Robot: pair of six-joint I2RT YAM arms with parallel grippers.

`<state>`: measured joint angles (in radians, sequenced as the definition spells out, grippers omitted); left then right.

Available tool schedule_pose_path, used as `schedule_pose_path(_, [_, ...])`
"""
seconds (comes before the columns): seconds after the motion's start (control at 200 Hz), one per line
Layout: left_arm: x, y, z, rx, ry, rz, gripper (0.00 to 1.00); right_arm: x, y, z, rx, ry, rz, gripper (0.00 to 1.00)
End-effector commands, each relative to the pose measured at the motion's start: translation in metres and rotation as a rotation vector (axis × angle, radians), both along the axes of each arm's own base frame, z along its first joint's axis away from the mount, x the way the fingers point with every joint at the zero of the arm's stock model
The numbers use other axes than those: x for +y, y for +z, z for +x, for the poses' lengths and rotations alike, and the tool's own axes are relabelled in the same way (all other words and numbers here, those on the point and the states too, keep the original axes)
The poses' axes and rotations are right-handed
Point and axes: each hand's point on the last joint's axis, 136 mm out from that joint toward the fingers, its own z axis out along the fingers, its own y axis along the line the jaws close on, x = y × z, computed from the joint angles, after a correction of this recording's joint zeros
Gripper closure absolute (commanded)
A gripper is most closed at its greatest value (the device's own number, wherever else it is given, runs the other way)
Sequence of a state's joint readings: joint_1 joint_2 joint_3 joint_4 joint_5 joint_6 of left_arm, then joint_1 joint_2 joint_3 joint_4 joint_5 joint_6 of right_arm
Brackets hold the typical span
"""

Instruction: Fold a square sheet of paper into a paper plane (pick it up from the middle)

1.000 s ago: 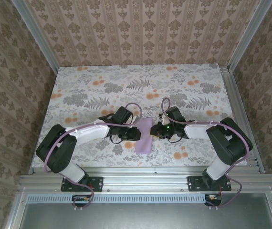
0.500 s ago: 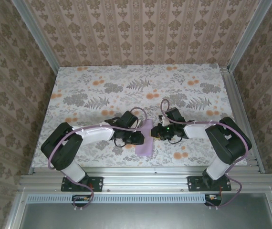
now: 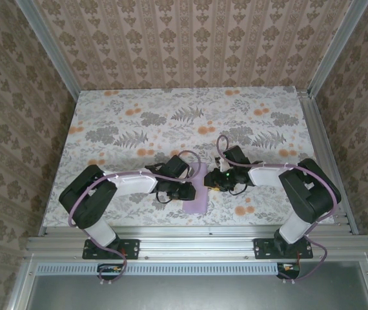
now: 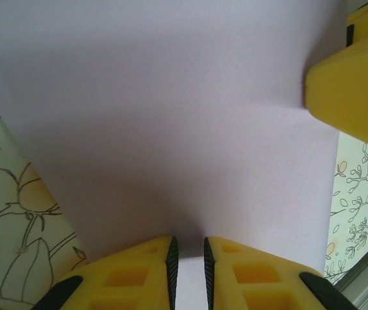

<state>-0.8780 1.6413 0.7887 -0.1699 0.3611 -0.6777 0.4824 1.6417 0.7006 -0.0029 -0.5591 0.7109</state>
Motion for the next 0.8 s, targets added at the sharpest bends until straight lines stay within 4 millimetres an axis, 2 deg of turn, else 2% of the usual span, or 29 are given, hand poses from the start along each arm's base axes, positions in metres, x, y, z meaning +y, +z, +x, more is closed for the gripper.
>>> schedule_pose_path(0.0, [0.002, -0.009, -0.003, 0.006, 0.014, 0.017, 0.79, -0.009, 0.011, 0.004, -0.04, 0.003, -0.072, 0.62])
schedule_pose_path(0.25, [-0.001, -0.011, -0.005, 0.0, 0.01, 0.01, 0.79, -0.004, 0.017, 0.015, -0.065, 0.029, -0.098, 0.58])
schedule_pose_path(0.545, [-0.001, -0.012, -0.006, -0.008, 0.0, 0.017, 0.79, -0.003, 0.001, 0.012, -0.05, 0.095, -0.203, 0.57])
schedule_pose_path(0.795, [-0.005, -0.004, -0.003, -0.023, 0.002, -0.003, 0.77, -0.009, -0.009, 0.007, -0.048, 0.15, -0.277, 0.67])
